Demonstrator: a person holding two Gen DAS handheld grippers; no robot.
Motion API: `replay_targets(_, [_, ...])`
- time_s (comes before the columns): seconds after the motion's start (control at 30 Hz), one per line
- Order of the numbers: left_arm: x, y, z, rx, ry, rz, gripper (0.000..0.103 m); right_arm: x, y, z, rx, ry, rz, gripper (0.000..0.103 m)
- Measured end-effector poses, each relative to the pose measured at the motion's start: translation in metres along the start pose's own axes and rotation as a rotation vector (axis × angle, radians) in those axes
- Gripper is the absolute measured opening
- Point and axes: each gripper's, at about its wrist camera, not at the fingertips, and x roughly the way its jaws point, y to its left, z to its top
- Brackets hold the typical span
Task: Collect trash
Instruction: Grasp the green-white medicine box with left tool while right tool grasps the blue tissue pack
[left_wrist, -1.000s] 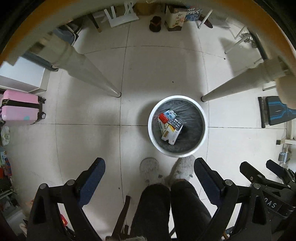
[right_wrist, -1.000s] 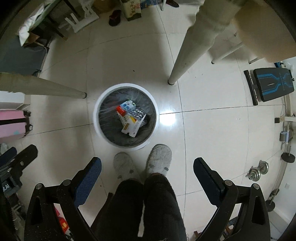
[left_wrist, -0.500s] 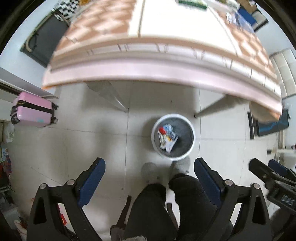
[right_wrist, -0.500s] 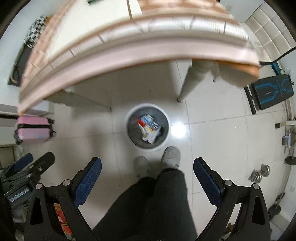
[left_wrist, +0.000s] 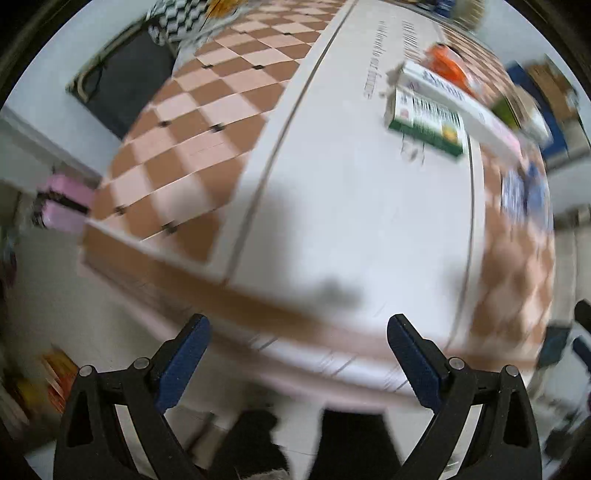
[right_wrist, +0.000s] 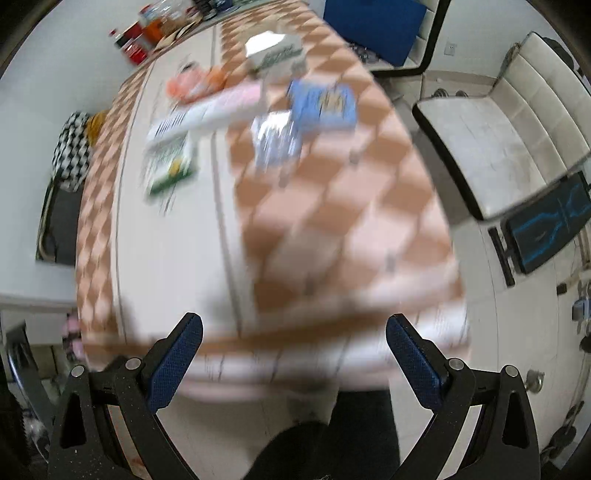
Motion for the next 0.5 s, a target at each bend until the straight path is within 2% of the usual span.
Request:
replay_targets(0.2, [0.034,-0.047,0.082,-0.251,0.102,-0.142,0.097,0.043,-0.031,0.139,0.079,0.015,-0.015,0.101])
replay_targets(0.37, [0.07,-0.068,0.134,-0.448,0.187,-0.218,0.097,0.085,-0.046,0.2,0.126,0.067,0.002,0.1])
replay_targets(0.43, [0.083,-0.063,0.15,-0.549,0.217,-0.237,0.097,0.097,-0.047,0.21,0.125,0.082,0.001,0.099])
replay_targets(0.5, [0.094,-0.057,0.16,-0.636,0.238,-0.245,0.097,0.107,-0.046,0.22,0.126,0.093,0.01,0.093])
